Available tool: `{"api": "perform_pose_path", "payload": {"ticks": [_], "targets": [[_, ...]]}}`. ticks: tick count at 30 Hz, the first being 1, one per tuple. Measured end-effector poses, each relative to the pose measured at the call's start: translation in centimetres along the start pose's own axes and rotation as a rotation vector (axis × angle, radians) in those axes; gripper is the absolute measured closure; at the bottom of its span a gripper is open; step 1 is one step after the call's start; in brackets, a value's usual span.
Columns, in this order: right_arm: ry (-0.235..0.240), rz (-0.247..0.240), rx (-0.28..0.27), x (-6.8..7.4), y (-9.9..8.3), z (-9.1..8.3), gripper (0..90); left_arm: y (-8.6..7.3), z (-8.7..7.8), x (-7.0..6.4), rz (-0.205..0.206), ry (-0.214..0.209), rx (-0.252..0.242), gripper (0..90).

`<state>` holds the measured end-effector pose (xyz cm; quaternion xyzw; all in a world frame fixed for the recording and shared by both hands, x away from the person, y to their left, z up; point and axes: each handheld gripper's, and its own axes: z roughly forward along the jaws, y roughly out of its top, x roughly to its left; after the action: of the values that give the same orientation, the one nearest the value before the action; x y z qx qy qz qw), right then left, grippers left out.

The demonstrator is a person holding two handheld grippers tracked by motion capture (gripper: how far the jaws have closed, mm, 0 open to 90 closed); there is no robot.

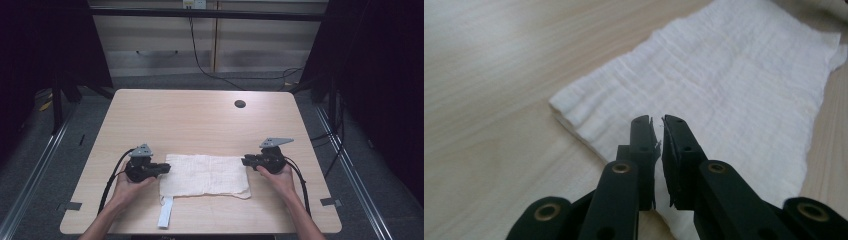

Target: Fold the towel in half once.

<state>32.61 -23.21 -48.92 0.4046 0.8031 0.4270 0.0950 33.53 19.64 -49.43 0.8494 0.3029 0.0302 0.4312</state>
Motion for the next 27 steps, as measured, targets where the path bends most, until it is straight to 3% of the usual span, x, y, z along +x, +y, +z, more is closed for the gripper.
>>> {"api": "perform_pose_path", "payload": {"ticks": [2,7,14,19,22,24,27], "targets": [[0.004,0.030,-0.008,-0.5,0.2,0.5,72.7,0.0,0.2,-0.1,0.004,-0.001,0.008,83.5],[0.002,0.047,-0.022,-1.6,0.8,1.4,70.7,-0.5,0.6,0.1,-0.004,0.007,0.034,83.5],[0.008,0.050,0.020,-2.2,0.8,2.9,62.8,-0.7,0.9,-0.1,0.005,0.008,0.034,84.9],[0.019,0.039,0.039,-2.1,0.4,3.3,63.4,-0.8,0.9,-0.4,0.005,0.006,0.040,84.9],[0.026,0.020,0.053,-1.8,0.4,3.2,69.0,-0.9,0.8,-0.6,-0.001,0.002,0.044,84.8],[0.043,0.016,0.061,-1.7,0.3,3.1,75.4,-0.9,0.6,-0.9,0.026,0.011,0.058,84.3],[0.045,0.012,0.066,-1.7,0.2,3.0,84.6,-0.9,0.4,-1.0,0.015,-0.004,0.058,76.3]]}}
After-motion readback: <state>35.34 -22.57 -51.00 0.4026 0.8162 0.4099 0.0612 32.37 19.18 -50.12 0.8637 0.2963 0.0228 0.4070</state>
